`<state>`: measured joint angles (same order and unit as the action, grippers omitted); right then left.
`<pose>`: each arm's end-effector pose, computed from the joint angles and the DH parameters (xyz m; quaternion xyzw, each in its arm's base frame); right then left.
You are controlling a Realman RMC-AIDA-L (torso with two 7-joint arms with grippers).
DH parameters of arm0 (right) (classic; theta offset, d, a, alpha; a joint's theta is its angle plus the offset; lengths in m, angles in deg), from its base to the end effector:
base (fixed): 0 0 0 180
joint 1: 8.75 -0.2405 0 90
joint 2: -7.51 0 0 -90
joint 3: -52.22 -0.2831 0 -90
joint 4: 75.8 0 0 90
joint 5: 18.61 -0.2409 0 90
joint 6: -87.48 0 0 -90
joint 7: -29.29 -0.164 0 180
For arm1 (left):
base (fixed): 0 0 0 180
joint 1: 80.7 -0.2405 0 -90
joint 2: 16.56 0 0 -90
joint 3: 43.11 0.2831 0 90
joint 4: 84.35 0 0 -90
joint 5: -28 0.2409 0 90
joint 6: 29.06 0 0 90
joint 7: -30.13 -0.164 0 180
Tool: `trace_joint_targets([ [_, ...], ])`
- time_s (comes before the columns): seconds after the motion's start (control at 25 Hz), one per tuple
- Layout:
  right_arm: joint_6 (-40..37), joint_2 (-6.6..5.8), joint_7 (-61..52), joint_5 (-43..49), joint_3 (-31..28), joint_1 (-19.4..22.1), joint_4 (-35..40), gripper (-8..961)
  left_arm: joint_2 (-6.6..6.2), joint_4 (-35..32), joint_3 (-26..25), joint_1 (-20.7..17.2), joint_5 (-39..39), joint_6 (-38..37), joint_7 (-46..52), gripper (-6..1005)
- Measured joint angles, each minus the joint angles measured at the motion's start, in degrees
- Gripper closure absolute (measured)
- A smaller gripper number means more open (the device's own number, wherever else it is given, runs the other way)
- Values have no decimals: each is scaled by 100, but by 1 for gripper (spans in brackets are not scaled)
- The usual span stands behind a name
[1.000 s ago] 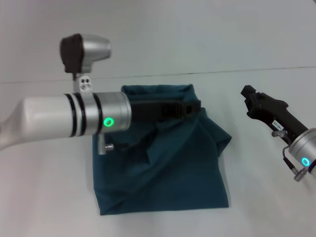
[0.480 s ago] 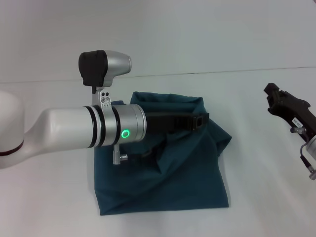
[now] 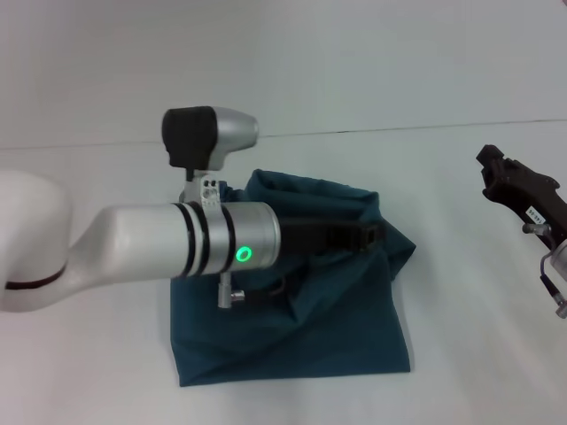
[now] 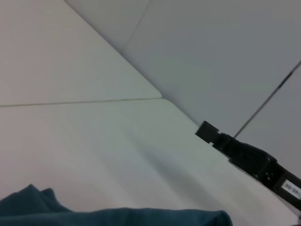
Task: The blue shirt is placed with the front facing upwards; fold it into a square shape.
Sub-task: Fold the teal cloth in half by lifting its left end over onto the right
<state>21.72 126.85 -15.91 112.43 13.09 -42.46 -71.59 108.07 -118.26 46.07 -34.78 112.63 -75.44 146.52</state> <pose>0.3637 0.4050 -0.0412 -0.6845 0.3808 0.3915 0.4829 -0.1314 0.4353 -0.1786 -0.8901 -0.3919 -0.2115 0.0970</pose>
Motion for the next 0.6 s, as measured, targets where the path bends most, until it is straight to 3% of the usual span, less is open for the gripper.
trace_joint_targets([
  [0.2,105,0,0,0,20,-19,0,927,1,16,518,111,-326,134,-174,973],
  [0.4,117,0,-4,1,20,-21,0,926,0,-43,617,127,-398,141,-178,972],
  [0.6,127,-5,-6,1,18,9,-1,926,0,-218,614,111,-407,94,-377,752],
])
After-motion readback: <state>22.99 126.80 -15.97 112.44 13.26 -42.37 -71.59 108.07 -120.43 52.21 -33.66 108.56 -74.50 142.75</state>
